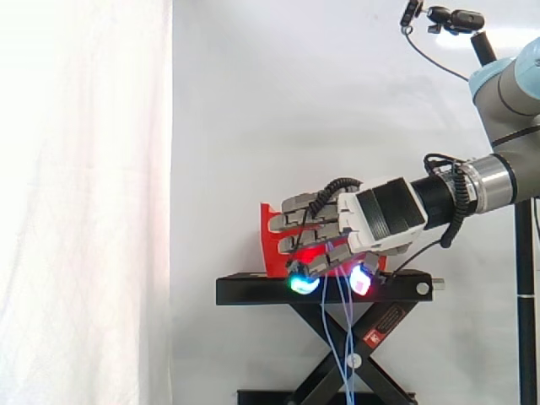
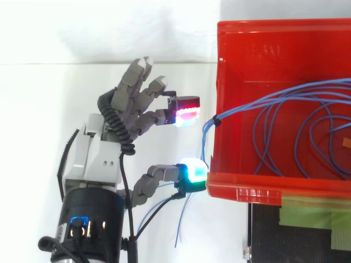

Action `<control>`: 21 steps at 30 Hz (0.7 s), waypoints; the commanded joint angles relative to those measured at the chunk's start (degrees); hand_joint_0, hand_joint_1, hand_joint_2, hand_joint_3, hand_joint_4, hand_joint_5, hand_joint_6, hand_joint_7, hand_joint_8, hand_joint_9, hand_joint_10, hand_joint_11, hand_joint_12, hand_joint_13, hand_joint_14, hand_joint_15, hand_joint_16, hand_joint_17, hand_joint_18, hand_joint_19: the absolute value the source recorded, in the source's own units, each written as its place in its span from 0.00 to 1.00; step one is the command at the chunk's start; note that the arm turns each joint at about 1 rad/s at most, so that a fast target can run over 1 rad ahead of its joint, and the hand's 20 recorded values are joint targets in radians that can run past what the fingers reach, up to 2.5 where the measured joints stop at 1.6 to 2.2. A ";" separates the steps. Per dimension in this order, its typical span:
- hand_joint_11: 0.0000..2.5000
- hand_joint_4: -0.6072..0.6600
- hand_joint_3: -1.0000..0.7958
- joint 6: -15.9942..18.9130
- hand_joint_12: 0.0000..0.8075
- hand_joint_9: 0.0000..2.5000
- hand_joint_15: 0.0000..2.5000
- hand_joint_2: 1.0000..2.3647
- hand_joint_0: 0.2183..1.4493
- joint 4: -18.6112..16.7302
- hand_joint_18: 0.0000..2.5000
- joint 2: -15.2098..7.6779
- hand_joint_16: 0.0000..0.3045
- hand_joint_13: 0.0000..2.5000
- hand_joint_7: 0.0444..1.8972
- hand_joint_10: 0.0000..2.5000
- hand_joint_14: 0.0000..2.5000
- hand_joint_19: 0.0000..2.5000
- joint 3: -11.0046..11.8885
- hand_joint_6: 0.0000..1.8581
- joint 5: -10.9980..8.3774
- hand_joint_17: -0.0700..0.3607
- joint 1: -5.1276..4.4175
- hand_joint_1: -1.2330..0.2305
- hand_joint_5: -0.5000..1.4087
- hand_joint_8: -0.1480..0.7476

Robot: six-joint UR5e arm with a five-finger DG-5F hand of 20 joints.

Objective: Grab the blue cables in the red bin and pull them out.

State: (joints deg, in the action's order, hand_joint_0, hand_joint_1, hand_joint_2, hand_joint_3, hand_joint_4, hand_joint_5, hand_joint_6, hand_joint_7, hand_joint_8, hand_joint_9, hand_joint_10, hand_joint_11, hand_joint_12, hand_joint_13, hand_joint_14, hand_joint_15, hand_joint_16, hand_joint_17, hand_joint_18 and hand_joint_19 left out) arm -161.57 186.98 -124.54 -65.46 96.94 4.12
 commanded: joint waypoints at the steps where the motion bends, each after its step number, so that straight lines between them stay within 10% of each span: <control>1: 0.08 0.53 0.00 -0.01 0.44 0.20 0.06 0.00 0.46 -0.74 0.08 0.00 0.18 0.12 0.36 0.00 0.00 0.09 -0.02 0.00 0.00 0.45 0.01 0.11 0.63 0.43; 21: 0.08 0.56 0.00 -0.36 0.45 0.20 0.06 0.00 0.43 -2.68 0.08 -0.44 0.18 0.12 0.36 0.00 0.00 0.09 -0.02 0.00 -0.18 0.45 -0.34 0.10 0.62 0.44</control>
State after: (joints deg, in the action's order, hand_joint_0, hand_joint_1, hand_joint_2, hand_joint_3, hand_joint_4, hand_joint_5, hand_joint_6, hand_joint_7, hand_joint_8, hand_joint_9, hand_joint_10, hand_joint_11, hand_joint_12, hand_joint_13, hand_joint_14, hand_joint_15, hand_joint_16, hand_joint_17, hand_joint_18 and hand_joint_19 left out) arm -161.91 184.80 -124.58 -65.53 96.82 3.88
